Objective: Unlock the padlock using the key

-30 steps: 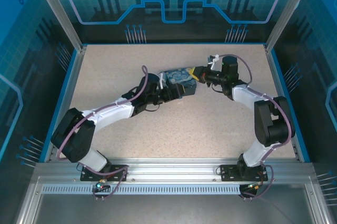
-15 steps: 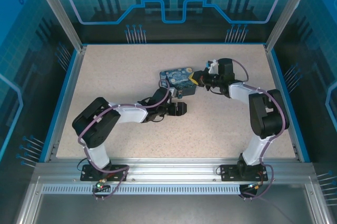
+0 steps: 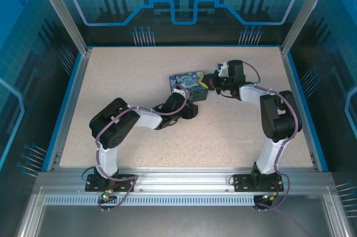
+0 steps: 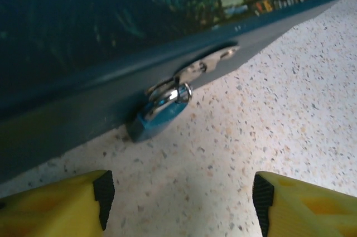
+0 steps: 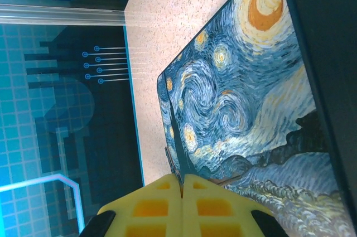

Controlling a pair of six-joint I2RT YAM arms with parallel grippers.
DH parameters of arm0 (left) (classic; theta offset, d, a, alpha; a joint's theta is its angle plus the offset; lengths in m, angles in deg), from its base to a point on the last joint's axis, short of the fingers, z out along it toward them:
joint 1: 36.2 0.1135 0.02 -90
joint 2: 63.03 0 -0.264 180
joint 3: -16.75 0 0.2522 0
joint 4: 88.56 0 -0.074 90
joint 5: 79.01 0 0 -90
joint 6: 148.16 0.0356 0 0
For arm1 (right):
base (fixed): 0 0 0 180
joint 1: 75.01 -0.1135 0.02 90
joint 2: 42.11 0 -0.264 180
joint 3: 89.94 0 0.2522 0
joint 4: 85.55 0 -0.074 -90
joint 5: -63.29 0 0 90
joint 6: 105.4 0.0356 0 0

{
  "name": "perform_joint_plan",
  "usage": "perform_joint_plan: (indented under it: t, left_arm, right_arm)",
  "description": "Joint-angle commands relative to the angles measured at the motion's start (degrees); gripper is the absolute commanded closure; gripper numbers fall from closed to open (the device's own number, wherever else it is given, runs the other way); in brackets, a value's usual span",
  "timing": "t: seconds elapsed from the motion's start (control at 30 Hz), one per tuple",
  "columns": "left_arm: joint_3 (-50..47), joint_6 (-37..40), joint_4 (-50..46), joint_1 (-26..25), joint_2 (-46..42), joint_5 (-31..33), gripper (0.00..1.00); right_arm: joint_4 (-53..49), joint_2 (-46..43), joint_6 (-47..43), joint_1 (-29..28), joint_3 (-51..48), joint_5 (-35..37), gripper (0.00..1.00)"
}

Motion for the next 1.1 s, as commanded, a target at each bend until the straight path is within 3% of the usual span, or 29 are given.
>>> perform_joint_plan:
  t: [0.0,0.33,0.67,1.07]
  left_arm:
    - [2.25,2.61,1.65,-0.30,3.24,3.24,0.33]
    - [7.74,2.04,2.44,-0.26,7.46,-1.20,0.33]
    - [7.60,-4.86,6.70,1.64,7.15,-8.04,0.32]
    - [5.58,-11.26,10.21,4.48,8.41,-9.49,0.33]
  right_arm:
    - [-1.80,1.32,-0.95,-0.60,2.23,0.31,1.00]
    - [-3.38,3.55,-1.90,-0.70,3.66,0.30,1.00]
    - [-4.26,4.02,-2.36,-0.75,3.68,1.05,1.00]
    - [-3.21,5.14,-1.31,-0.93,3.83,1.23,1.00]
